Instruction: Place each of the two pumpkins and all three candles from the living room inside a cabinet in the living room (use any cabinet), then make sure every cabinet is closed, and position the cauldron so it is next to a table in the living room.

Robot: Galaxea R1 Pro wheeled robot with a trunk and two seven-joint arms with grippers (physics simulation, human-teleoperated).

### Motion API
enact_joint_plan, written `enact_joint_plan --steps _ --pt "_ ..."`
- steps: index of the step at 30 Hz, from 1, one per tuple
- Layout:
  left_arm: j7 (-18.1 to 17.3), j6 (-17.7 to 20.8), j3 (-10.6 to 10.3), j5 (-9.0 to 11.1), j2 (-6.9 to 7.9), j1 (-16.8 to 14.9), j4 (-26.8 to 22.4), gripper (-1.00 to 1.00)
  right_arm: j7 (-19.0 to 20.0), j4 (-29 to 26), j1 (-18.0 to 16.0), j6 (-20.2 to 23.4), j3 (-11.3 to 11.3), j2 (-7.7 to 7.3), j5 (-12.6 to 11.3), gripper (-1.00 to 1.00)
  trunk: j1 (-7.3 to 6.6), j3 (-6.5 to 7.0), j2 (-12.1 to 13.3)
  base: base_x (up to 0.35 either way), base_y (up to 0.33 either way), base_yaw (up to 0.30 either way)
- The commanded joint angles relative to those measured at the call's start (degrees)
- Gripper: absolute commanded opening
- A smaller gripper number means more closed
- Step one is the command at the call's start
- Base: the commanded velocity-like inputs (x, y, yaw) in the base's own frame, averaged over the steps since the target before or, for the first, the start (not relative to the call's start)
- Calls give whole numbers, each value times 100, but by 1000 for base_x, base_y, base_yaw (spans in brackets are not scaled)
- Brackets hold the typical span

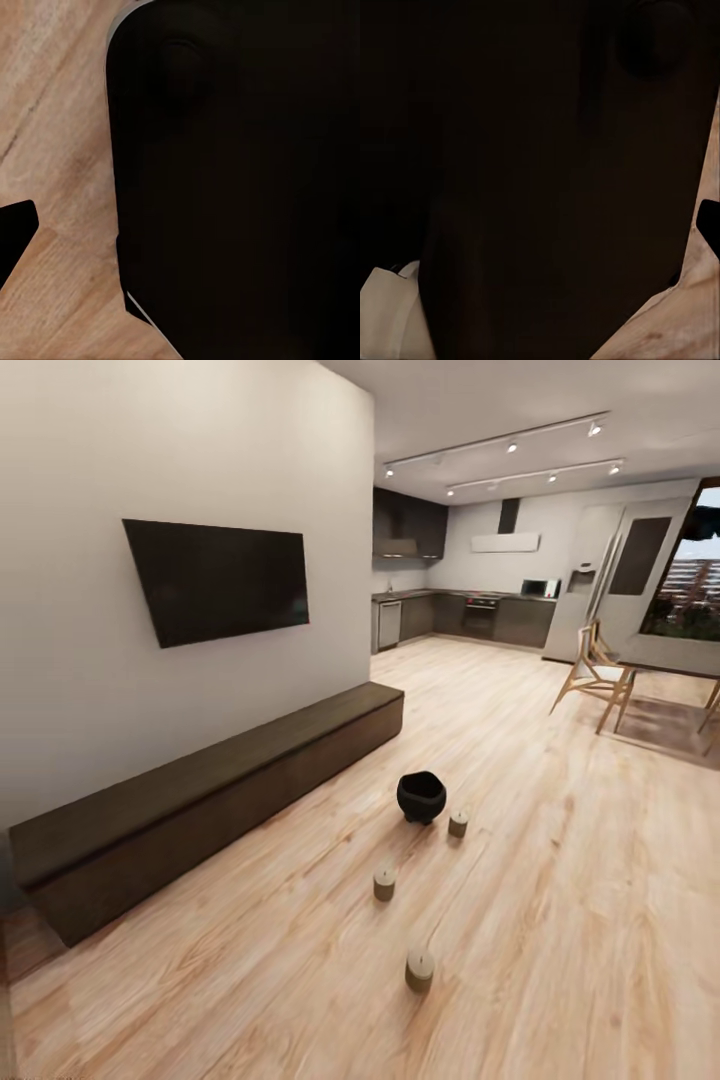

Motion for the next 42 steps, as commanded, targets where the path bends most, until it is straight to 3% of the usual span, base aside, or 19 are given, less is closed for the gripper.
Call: enact_joint_plan --steps 1,42 --pt "-14 -18 -3 -4 2 -3 4 100 3 0 0 -16 -2 0 5 100 3 -5 -2 273 -199 286" --pt "-14 -177 6 6 2 -3 4 100 8 7 1 -16 -2 1 5 100 3 -5 -2 25 -20 286"
